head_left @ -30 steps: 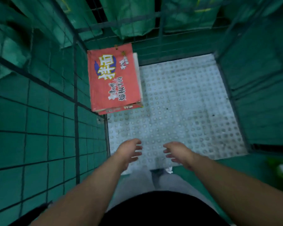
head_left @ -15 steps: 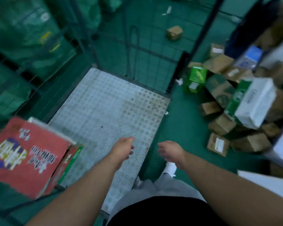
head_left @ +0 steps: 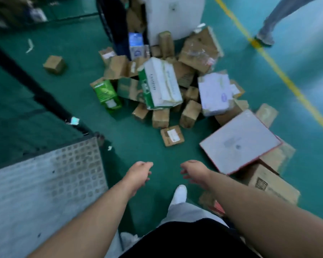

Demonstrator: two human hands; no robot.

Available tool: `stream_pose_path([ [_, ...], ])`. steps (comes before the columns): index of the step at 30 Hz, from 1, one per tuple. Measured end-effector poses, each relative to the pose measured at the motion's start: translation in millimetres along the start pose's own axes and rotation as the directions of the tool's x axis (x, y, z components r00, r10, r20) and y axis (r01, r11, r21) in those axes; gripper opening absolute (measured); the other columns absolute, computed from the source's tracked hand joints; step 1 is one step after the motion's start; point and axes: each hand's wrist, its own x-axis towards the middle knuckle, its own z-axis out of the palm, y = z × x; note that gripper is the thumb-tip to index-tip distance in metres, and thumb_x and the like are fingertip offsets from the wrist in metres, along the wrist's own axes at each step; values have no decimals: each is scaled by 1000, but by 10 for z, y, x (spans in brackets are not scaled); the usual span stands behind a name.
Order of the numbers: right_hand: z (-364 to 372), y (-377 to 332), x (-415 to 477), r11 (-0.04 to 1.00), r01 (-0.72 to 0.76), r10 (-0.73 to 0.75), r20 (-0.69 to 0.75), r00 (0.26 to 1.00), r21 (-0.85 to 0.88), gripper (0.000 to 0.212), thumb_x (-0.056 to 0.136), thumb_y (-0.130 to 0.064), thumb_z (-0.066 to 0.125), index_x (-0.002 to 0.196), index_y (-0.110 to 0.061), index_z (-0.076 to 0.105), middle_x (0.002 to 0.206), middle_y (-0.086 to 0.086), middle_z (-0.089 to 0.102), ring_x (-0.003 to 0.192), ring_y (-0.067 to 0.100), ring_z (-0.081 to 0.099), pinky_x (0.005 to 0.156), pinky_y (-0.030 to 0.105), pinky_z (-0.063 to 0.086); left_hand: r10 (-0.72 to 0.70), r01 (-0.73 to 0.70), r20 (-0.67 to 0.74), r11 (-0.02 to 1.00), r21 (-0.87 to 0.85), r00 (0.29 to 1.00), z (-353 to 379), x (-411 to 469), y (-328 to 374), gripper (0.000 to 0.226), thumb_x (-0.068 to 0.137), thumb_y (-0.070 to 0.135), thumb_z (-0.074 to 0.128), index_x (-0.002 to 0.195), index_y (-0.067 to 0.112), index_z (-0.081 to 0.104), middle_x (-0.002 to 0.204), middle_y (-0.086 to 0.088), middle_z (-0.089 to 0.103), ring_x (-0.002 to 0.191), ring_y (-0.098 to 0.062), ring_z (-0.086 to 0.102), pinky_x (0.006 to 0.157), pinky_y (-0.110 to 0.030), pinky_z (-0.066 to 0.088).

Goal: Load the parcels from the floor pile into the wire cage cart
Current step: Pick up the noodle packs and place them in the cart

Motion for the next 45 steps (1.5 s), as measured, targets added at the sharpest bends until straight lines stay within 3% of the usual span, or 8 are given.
stream_pose_path([
  [5, -1299, 102, 302, 997, -26, 32, -97, 995, 71, 8, 102, -17, 50, 107, -15, 56, 105, 8, 59, 91, 21, 55, 64, 23, 46, 19, -32, 103, 991, 130, 994, 910, 237, 911, 29, 102, 43, 51, 118, 20, 60, 114, -2, 68, 94, -20, 65, 73, -31, 47],
  [10, -2173, 139, 374, 957, -43, 95, -166, 982, 288, 22, 105, -13, 44, 120, -4, 57, 101, 14, 58, 78, 22, 54, 71, 31, 45, 32, -80, 200, 969, 234, 979, 1553, 312, 1581, 28, 103, 42, 51, 118, 21, 61, 115, -2, 68, 97, -21, 66, 80, -33, 48],
  [13, -2410, 212, 412, 918, -59, 143, -187, 972, 392, 27, 105, -16, 45, 127, -4, 56, 107, 14, 66, 83, 21, 56, 77, 32, 47, 10, -81, 221, 946, 314, 975, 1806, 436, 1841, 30, 103, 40, 50, 121, 19, 60, 114, -3, 68, 106, -26, 67, 82, -36, 48],
  [17, -2623, 332, 516, 838, -99, 220, -166, 961, 536, 13, 104, -12, 46, 112, -9, 55, 85, 7, 56, 63, 15, 46, 55, 26, 29, -38, -62, 240, 916, 396, 970, 2145, 643, 2202, 28, 104, 36, 49, 121, 17, 61, 116, -6, 67, 104, -25, 66, 82, -37, 50],
  [24, -3069, 434, 836, 710, -179, 354, -126, 927, 680, 20, 105, -17, 43, 118, -7, 56, 98, 9, 61, 79, 17, 55, 64, 29, 40, -109, -69, 299, 847, 527, 948, 2728, 1215, 2914, 33, 98, 28, 51, 120, 8, 63, 107, -10, 67, 83, -22, 53, 62, -29, 38],
  [30, -3731, 120, 1162, 613, -153, 457, -190, 869, 775, 29, 104, -22, 50, 127, -7, 58, 103, 6, 65, 82, 17, 60, 62, 29, 44, -163, -118, 367, 765, 633, 916, 3402, 1908, 3885, 30, 97, 33, 50, 105, 9, 66, 103, -7, 71, 88, -24, 63, 78, -34, 49],
  [37, -4305, -322, 1449, 427, -75, 512, -173, 841, 901, 31, 105, -28, 51, 129, -11, 58, 115, 8, 67, 102, 22, 63, 93, 39, 49, -120, -188, 379, 708, 681, 918, 4055, 2469, 5083, 19, 99, 28, 49, 105, 16, 62, 111, -8, 68, 95, -23, 62, 100, -45, 51],
  [45, -4583, -395, 1506, 404, -69, 485, -149, 862, 912, 37, 105, -30, 50, 137, -13, 56, 118, 7, 66, 103, 20, 63, 96, 39, 50, -101, -223, 369, 644, 732, 924, 4599, 2300, 5429, 29, 104, 29, 47, 122, 11, 61, 119, -7, 66, 106, -25, 64, 88, -37, 49],
])
